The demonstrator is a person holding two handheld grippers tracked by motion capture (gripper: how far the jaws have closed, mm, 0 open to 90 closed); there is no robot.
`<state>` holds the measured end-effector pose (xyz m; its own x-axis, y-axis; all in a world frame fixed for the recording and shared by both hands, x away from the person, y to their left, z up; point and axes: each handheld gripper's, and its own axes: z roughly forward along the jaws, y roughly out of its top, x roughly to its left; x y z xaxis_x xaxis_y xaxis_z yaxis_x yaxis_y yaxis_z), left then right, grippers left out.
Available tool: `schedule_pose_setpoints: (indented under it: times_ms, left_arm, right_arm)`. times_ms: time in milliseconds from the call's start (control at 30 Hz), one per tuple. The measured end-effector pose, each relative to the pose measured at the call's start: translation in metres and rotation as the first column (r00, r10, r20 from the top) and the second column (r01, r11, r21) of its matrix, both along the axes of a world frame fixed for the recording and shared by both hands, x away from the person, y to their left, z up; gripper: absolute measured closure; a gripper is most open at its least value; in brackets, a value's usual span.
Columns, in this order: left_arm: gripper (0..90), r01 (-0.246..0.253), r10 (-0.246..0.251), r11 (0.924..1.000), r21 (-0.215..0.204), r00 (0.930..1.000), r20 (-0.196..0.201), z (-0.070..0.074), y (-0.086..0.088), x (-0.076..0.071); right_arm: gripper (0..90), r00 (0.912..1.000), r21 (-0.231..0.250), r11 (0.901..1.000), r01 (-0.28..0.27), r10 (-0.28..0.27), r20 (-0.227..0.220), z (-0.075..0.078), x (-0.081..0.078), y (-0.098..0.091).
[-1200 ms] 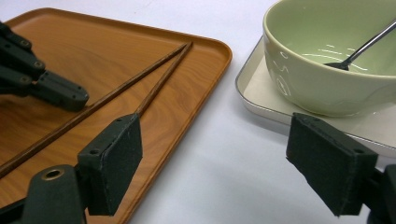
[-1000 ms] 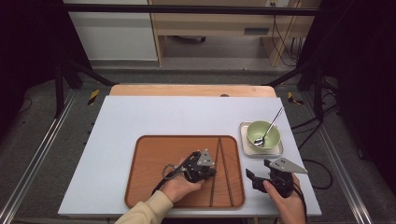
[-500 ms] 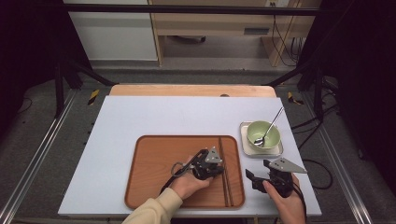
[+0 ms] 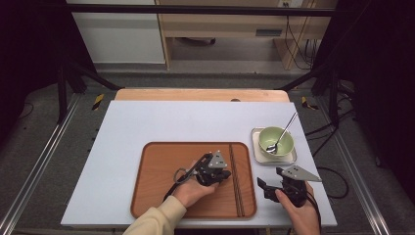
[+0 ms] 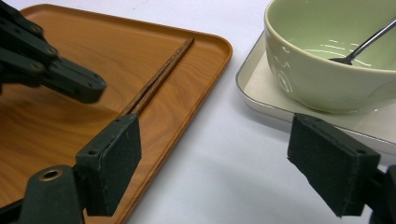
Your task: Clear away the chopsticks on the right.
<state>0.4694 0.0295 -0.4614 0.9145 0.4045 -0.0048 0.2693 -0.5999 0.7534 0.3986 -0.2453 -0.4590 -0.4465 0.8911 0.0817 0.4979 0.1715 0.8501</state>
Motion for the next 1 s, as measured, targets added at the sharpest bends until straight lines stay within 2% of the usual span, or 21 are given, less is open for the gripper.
schedule_pose_setpoints:
  times_ms: [67,200,367,433,467,533,633,700,733,767,833,900,1000]
  left_arm:
    - [89.8,-0.021,0.022,0.9993,-0.031,0.9998,0.002,0.002,0.007,-0.002]
    - [89.0,-0.06,0.063,0.9964,-0.06,0.9973,0.039,0.007,0.028,-0.007]
    - [78.4,-0.117,0.126,0.9897,-0.082,0.9858,0.111,0.013,0.062,-0.014]
    - [71.3,-0.142,0.155,0.9854,-0.094,0.9765,0.149,0.016,0.079,-0.018]
    - [66.1,-0.15,0.163,0.9841,-0.095,0.974,0.157,0.017,0.085,-0.019]
    - [53.2,-0.186,0.2,0.9779,-0.096,0.964,0.175,0.02,0.102,-0.022]
    - [39.2,-0.241,0.26,0.9638,-0.114,0.9436,0.205,0.022,0.129,-0.023]
    - [30.1,-0.259,0.28,0.9576,-0.126,0.9399,0.195,0.024,0.143,-0.021]
    - [27.3,-0.27,0.294,0.9524,-0.142,0.9357,0.195,0.025,0.15,-0.02]
    - [24.4,-0.28,0.307,0.9474,-0.155,0.9324,0.191,0.026,0.157,-0.019]
    - [18.3,-0.295,0.322,0.9421,-0.159,0.928,0.187,0.026,0.169,-0.017]
    - [15.7,-0.314,0.342,0.9361,-0.159,0.9166,0.206,0.027,0.18,-0.017]
    - [8.9,-0.339,0.377,0.9189,-0.201,0.905,0.197,0.029,0.202,-0.016]
  right_arm:
    - [17.2,1.0,-0.003,1.0,-0.003,0.003,0.002,0.0,0.0,0.0]
    - [15.8,0.9999,-0.017,0.9999,-0.004,0.004,0.009,0.0,-0.001,0.001]
    - [18.7,1.0,-0.025,0.9997,-0.003,0.003,0.007,0.0,-0.002,0.002]
    - [18.6,0.9999,-0.027,0.9996,-0.003,0.004,0.013,0.001,-0.003,0.003]
    - [18.6,0.9997,-0.03,0.9996,-0.002,0.003,0.025,0.003,-0.004,0.004]
    - [18.5,0.9989,-0.032,0.9995,0.006,-0.005,0.046,0.005,-0.006,0.003]
    - [18.6,0.9968,-0.025,0.9994,0.024,-0.022,0.077,0.007,-0.007,0.0]
    - [18.6,0.9954,-0.013,0.9993,0.035,-0.034,0.089,0.008,-0.007,-0.002]
    - [18.6,0.994,-0.014,0.9991,0.04,-0.039,0.102,0.008,-0.006,-0.003]
    - [18.6,0.9939,-0.009,0.9991,0.042,-0.04,0.103,0.008,-0.007,-0.003]
    - [18.5,0.9949,-0.016,0.9987,0.049,-0.047,0.089,0.008,-0.006,-0.005]
    - [18.1,0.9957,-0.012,0.9984,0.055,-0.054,0.075,0.007,-0.006,-0.006]
    - [15.6,0.9963,-0.003,0.998,0.063,-0.063,0.059,0.005,-0.003,-0.008]
